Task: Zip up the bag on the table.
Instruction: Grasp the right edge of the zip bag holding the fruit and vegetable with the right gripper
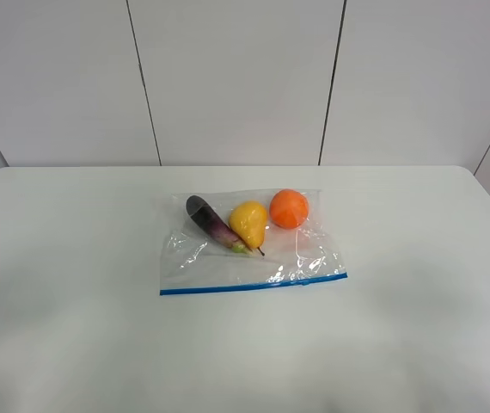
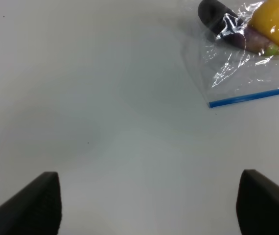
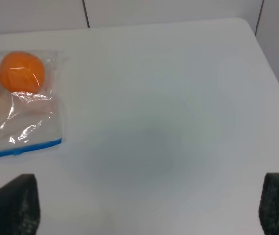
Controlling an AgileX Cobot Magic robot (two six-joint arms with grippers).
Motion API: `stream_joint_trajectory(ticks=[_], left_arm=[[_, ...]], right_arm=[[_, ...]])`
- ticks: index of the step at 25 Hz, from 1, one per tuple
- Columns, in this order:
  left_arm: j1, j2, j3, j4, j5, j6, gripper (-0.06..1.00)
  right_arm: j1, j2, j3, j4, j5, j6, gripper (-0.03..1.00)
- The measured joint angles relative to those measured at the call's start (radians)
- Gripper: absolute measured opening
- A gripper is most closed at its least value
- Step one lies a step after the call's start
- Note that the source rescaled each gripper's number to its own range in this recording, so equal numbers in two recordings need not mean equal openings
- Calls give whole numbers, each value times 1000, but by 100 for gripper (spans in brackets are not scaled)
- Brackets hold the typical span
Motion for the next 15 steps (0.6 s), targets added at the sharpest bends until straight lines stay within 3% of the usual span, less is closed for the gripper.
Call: stream_joint_trajectory(ticks=[10, 15], left_arm=[[0, 0, 0, 0, 0, 0, 100], [0, 0, 0, 0, 0, 0, 100]], right_arm=[[0, 100, -67, 9, 0, -1, 100], [0, 238, -89, 15, -65, -15, 97]])
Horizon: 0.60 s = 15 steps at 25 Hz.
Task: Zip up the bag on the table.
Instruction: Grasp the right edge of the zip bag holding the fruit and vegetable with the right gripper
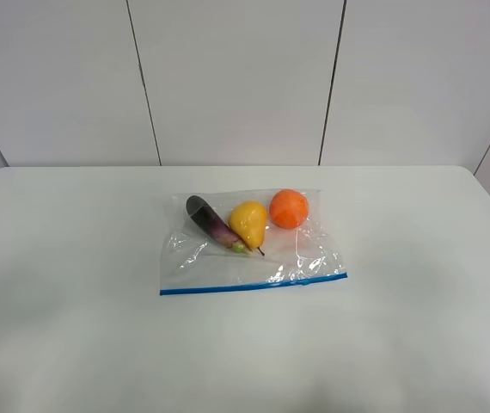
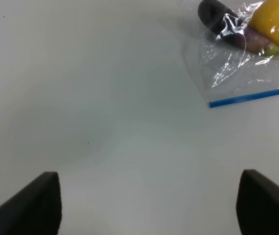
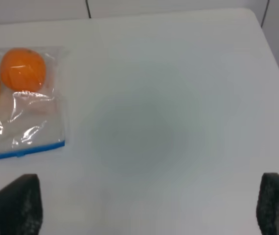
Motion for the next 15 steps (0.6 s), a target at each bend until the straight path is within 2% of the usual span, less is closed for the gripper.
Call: stream_joint_trajectory(ticks=[15], left_arm=[[0, 0, 0, 0, -1, 0, 100]], right_arm=[[0, 410, -4, 175, -223, -99, 97]])
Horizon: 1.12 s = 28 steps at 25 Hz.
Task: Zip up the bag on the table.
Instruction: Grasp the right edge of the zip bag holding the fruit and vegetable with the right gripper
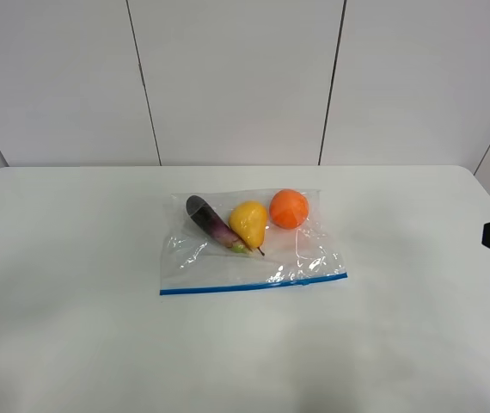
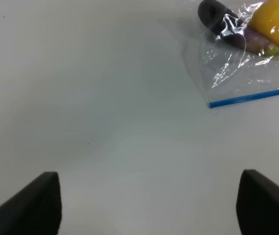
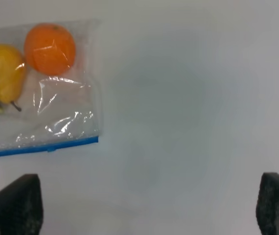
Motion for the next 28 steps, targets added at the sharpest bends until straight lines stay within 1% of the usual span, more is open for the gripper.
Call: stream_joint_trajectory(ticks=[7, 18, 24, 28], left_arm=[[0, 0, 0, 0, -4, 1, 100], [0, 0, 0, 0, -6, 1, 100], [0, 0, 0, 0, -6, 1, 100], [0, 0, 0, 0, -6, 1, 100]], right_arm=[[0, 107, 0, 14, -59, -47, 97], [0, 257, 0, 29, -159, -55, 97], [0, 383, 0, 87, -206, -89, 97], [0, 469, 0, 166, -239, -144, 97]])
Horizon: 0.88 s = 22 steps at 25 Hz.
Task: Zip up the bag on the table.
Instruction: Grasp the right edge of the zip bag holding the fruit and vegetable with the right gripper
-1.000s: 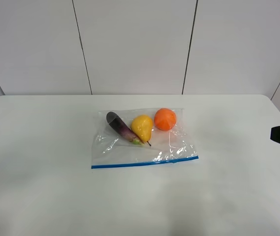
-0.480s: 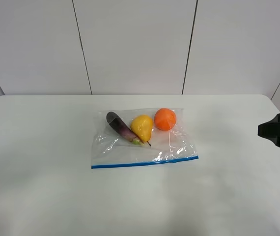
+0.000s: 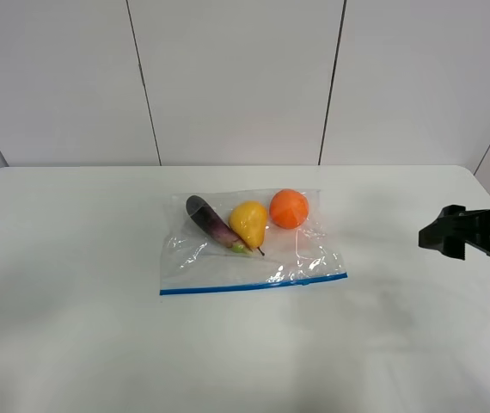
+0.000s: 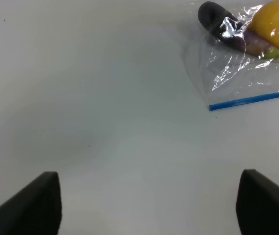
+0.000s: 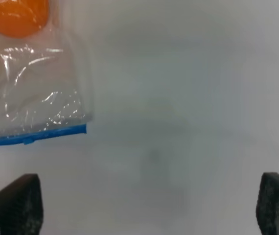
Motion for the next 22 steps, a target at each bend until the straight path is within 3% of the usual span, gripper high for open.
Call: stream_joint_trajectory(ticks=[13, 22], left_arm=[[0, 0, 0, 0, 0, 0, 100], [0, 0, 0, 0, 0, 0, 100]], right_arm=[[0, 259, 0, 302, -79, -280, 94], [0, 444, -4, 630, -90, -617, 94]])
